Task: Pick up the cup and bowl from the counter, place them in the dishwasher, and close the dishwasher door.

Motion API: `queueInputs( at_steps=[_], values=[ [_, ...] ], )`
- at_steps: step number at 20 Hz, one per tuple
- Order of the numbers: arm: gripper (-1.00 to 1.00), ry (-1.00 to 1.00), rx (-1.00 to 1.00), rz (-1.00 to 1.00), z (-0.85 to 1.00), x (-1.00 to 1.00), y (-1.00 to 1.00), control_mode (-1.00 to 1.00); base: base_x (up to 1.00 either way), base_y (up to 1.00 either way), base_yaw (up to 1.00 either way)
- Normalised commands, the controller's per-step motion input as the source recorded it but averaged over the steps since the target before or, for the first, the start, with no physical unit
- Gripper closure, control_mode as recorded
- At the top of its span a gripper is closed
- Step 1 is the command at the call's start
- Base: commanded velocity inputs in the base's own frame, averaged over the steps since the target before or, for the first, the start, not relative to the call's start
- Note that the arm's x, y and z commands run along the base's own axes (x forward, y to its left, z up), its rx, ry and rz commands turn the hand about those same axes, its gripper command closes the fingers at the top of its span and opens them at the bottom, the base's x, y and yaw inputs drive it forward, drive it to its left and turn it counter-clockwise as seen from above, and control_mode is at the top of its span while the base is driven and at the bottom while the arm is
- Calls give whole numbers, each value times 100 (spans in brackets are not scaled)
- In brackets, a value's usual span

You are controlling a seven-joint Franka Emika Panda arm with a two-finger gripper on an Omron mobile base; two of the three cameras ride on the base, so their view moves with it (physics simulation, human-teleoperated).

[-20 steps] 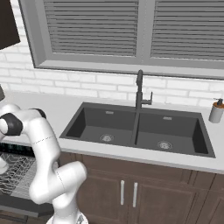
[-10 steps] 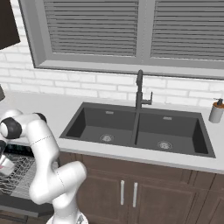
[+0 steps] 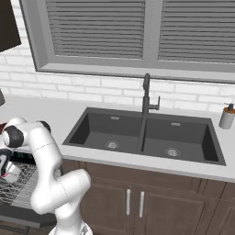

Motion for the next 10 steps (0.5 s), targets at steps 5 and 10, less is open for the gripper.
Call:
queueInputs(
  at_steps=[5, 10],
  values=[
    [100, -1, 0, 8, -51, 22, 4, -100, 0, 0, 0],
    [100, 0, -2, 3, -67, 7, 4, -100, 0, 0, 0]
  ],
)
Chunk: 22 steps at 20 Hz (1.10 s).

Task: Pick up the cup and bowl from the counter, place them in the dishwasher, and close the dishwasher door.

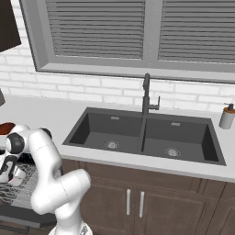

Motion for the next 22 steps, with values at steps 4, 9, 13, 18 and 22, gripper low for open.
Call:
queueInputs(
  at_steps=[4, 9, 13, 18, 22],
  values=[
    [100, 5, -4, 0, -40, -5, 2, -100, 0, 0, 0],
    [100, 6, -1, 1, -20, -22, 0, -100, 0, 0, 0],
    [100, -11, 0, 0, 0, -2, 0, -100, 0, 0, 0],
    [100, -12, 0, 0, 4, 10, 1, -100, 0, 0, 0],
    [100, -2, 0, 0, -13, 27, 1, -100, 0, 0, 0]
  ],
)
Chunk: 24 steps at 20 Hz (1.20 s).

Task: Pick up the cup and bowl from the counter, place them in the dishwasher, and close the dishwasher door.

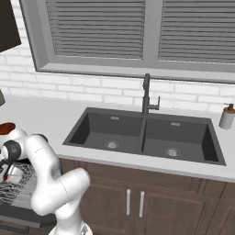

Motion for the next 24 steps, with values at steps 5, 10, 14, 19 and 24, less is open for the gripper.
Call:
queueInputs(
  at_steps=[5, 10, 14, 19, 24],
  values=[
    [100, 0, 0, 0, -40, 39, 5, -100, 0, 0, 0],
    [100, 2, 0, 0, -73, 6, 0, -100, 0, 0, 0],
    [100, 12, 0, 2, -44, -27, 0, -100, 0, 0, 0],
    [-100, 2, 0, 0, -1, -3, 0, -100, 0, 0, 0],
    [-100, 0, 0, 0, 0, 0, 0, -100, 0, 0, 0]
  ],
)
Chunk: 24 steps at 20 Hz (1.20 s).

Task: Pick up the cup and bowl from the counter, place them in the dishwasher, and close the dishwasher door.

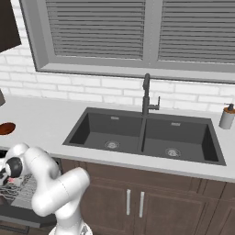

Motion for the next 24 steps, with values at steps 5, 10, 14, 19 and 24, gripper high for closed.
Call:
queueInputs(
  at_steps=[5, 10, 14, 19, 24],
  values=[
    [-100, 0, 0, 0, 1, 9, -1, -100, 0, 0, 0],
    [-100, 0, 0, 0, 4, 44, -22, -100, 0, 0, 0],
    [-100, 0, 1, 0, 30, 4, -28, -100, 0, 0, 0],
    [-100, 0, 2, 0, 6, -80, -34, -100, 0, 0, 0],
    [-100, 0, 0, 3, 14, -47, -23, -100, 0, 0, 0]
  ],
)
